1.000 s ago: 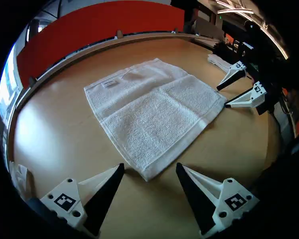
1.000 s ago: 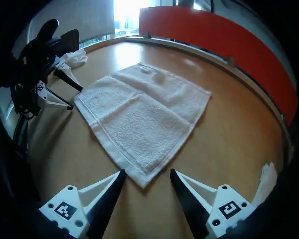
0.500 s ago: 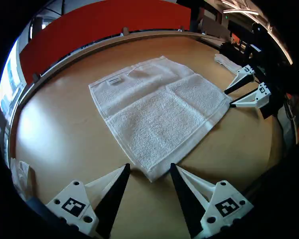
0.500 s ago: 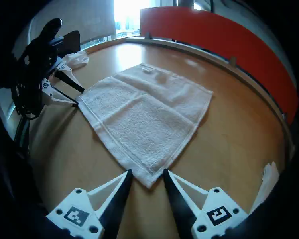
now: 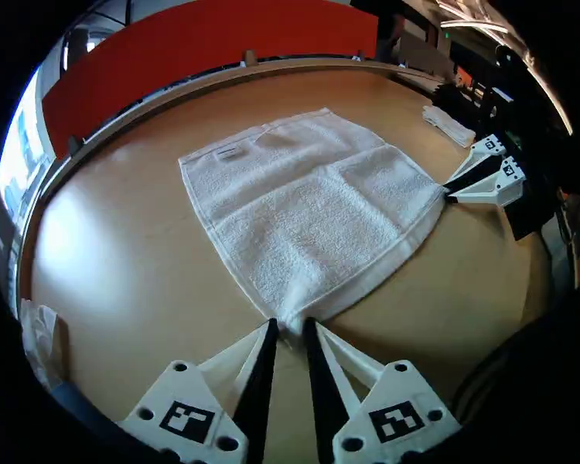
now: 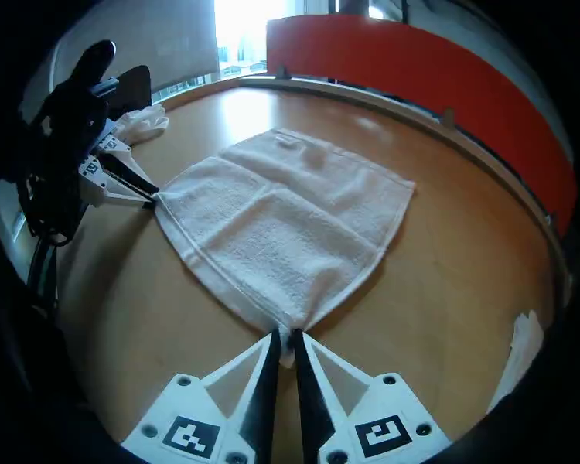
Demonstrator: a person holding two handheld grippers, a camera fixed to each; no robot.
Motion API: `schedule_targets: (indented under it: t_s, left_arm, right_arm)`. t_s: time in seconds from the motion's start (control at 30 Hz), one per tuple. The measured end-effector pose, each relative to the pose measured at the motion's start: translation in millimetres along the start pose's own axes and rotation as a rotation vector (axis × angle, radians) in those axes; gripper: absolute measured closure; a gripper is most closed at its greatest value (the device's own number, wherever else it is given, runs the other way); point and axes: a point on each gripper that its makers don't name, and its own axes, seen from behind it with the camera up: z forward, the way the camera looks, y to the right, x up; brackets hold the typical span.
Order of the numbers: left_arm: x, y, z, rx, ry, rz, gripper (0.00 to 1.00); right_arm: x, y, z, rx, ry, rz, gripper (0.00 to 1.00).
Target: Fold towel
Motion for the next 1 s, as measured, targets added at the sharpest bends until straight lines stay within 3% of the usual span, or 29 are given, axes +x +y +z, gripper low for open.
schedule_targets:
  t_s: [0.27,0.5,1.0]
  left_arm:
    - [1.6,0.2,-2.0,0.001,-0.005,-0.027,0.87]
    - [11.9,1.6,-10.4,-0.002,0.016,-0.054,0.88]
    - [51.3,-0.6,-54.4,0.008,0.071,-0.076,0.88]
  right_arm:
    - [14.1,-2.9,-1.7,0.010,0.033,0.031,0.89]
    - [29.1,0.0,-11.0,0.000,0.066,0.042,0.89]
    - [71.8,3.5,-47.3,-0.020,0.135,0.015,0.90]
